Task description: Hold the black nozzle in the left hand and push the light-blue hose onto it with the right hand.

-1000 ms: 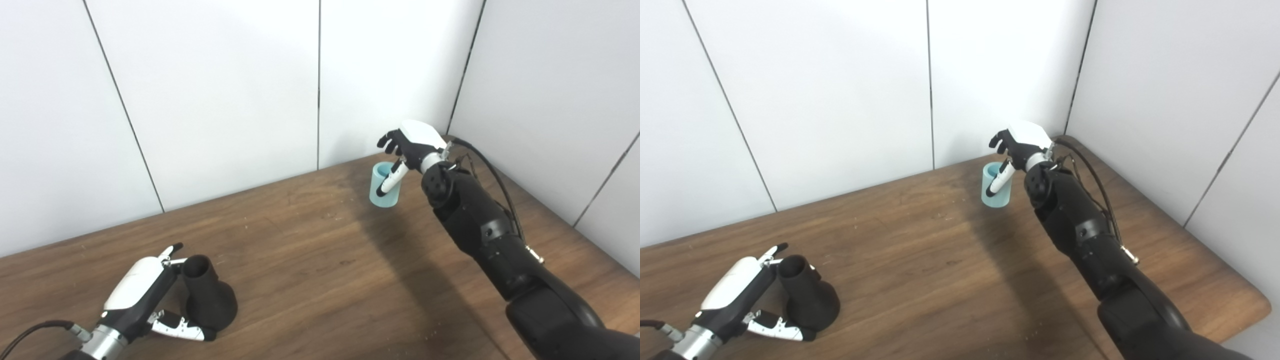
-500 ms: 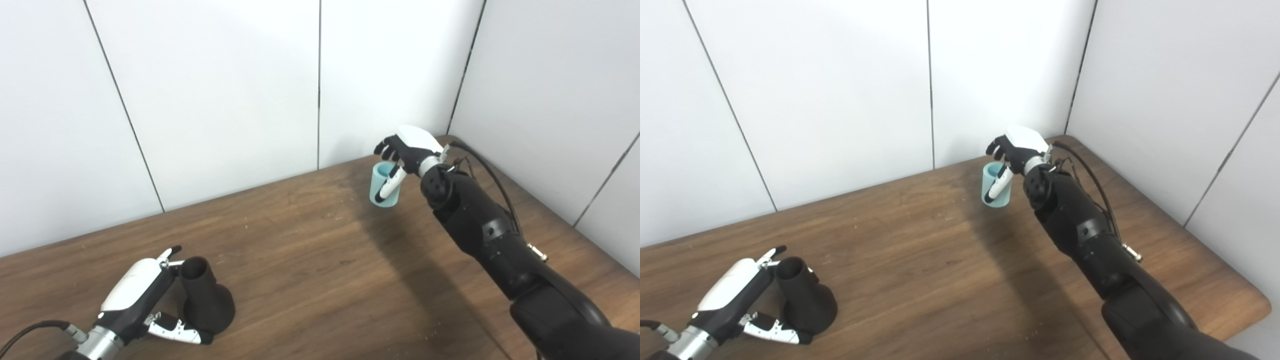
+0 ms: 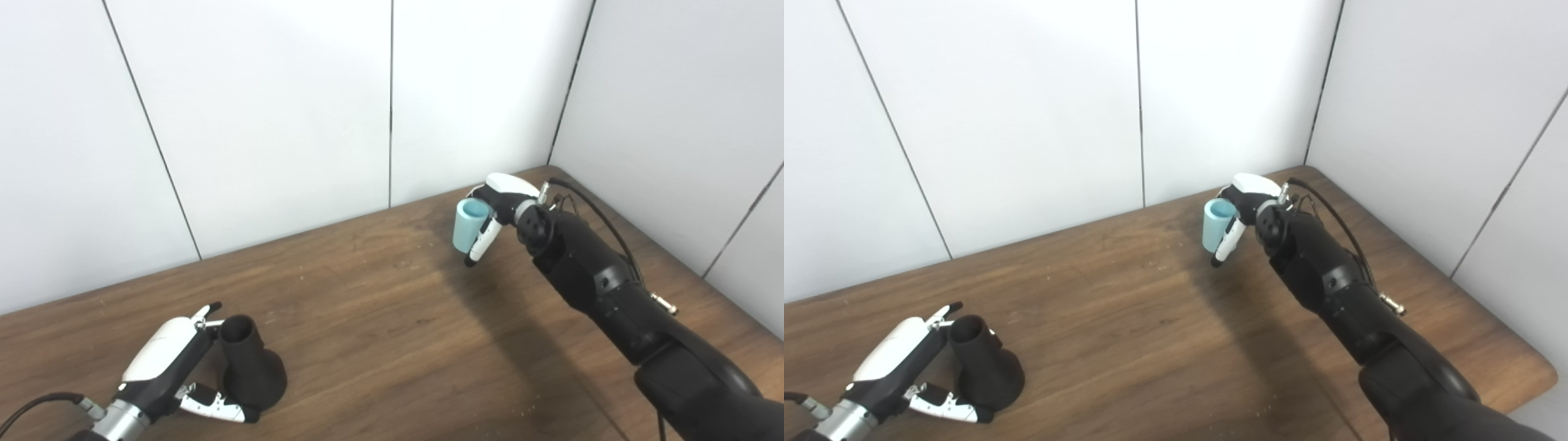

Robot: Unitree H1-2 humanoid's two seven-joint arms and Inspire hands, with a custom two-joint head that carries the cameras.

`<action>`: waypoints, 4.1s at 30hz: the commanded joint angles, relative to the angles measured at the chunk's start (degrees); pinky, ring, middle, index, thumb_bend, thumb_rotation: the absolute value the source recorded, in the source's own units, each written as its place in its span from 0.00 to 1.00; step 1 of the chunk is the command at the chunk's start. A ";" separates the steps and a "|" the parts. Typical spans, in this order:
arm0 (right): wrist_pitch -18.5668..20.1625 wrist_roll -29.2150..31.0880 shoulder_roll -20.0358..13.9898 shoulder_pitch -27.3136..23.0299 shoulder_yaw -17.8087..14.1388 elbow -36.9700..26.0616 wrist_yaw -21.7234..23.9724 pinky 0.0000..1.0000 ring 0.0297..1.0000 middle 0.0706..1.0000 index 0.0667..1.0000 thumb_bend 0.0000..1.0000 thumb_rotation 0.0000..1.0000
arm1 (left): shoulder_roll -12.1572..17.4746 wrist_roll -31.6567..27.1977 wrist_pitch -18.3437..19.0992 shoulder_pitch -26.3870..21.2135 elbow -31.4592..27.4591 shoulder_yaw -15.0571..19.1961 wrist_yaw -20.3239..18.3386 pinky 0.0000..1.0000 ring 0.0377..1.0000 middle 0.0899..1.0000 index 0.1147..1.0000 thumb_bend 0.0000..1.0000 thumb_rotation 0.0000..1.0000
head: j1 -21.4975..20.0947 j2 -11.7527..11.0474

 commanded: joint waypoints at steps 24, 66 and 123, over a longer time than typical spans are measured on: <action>-3.70 1.84 -0.14 -1.72 -2.32 -1.39 -12.13 0.47 0.56 0.60 0.66 0.80 0.04 | 2.43 2.69 2.29 1.73 0.12 -0.92 -2.72 1.00 0.62 0.42 0.42 0.53 0.00 | 0.53 0.85; -9.03 6.65 3.57 -5.65 -1.92 -25.76 -4.68 0.36 0.43 0.46 0.44 0.50 0.00 | 0.03 3.30 6.65 0.90 -2.37 -2.33 -4.01 1.00 0.61 0.42 0.42 0.53 0.00 | 7.73 2.57; -12.20 10.20 13.47 -9.10 8.69 -37.99 14.41 0.35 0.42 0.45 0.48 0.50 0.00 | -6.23 7.56 18.07 -1.68 -6.85 -6.80 -5.92 1.00 0.61 0.40 0.44 0.53 0.00 | 27.16 5.12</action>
